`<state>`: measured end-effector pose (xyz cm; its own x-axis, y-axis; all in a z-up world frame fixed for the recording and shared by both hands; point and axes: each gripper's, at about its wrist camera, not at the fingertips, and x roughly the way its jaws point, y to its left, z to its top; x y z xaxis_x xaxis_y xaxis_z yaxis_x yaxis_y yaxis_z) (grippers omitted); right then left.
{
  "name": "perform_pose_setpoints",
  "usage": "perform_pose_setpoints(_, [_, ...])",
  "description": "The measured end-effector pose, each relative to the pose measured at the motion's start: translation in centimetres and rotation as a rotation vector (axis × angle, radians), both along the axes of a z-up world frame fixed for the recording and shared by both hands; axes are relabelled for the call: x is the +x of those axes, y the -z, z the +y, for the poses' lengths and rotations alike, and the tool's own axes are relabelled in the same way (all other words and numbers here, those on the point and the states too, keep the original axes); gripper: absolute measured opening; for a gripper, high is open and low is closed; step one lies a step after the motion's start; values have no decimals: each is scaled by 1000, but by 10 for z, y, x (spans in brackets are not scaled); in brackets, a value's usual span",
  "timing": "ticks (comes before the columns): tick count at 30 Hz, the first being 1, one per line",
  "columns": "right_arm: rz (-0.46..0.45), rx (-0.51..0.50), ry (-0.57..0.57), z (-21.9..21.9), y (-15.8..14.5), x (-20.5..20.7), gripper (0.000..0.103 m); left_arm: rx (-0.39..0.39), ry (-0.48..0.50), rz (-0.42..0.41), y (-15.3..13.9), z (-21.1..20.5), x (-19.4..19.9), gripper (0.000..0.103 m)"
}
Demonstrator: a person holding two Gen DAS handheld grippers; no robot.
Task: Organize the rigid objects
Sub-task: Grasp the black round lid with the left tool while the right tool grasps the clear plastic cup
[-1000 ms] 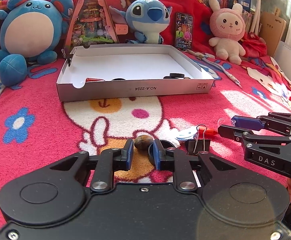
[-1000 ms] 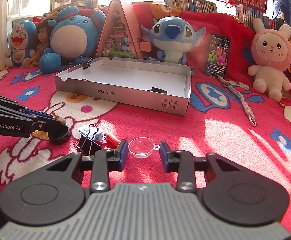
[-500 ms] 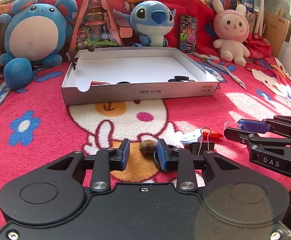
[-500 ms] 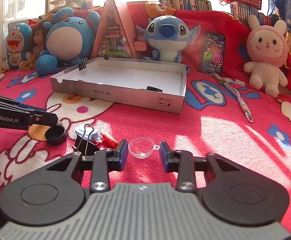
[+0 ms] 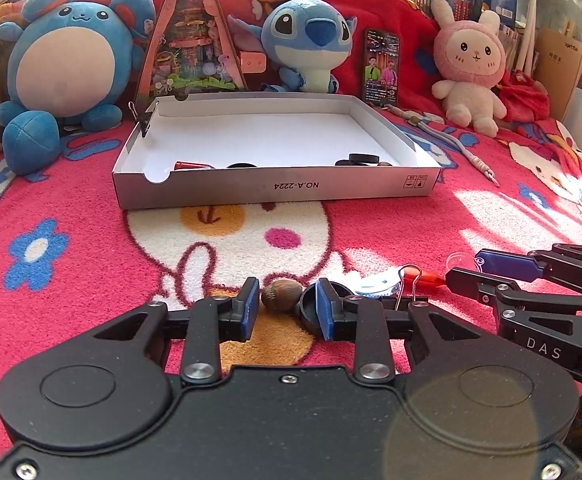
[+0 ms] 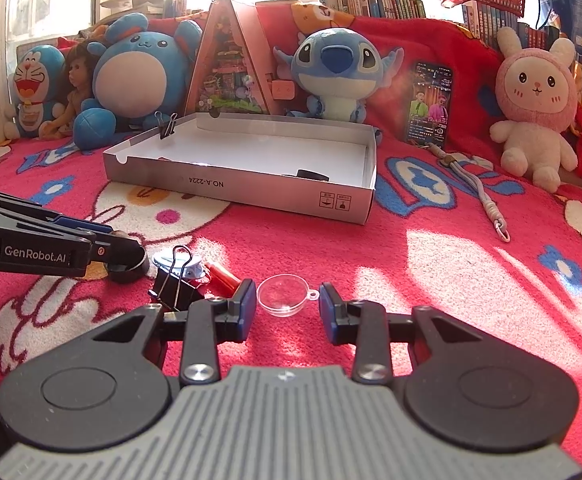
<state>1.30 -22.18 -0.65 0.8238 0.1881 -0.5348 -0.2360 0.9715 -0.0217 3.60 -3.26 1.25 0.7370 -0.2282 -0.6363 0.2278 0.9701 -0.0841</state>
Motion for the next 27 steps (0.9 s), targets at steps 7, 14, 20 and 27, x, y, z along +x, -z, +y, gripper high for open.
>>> perform_pose_setpoints(7, [4, 13, 12, -2, 1, 1, 41, -9, -42, -2, -1, 13, 3, 36])
perform_pose_setpoints(14, [10, 14, 19, -2, 3, 2, 41, 27, -62, -10, 1, 20, -1, 36])
perform_pose_setpoints(20, [11, 12, 18, 0, 3, 2, 41, 10, -48, -5, 1, 15, 3, 37])
perform_pose_setpoints(27, [11, 13, 21, -1, 3, 3, 42, -10, 22, 4, -5, 3, -10, 39])
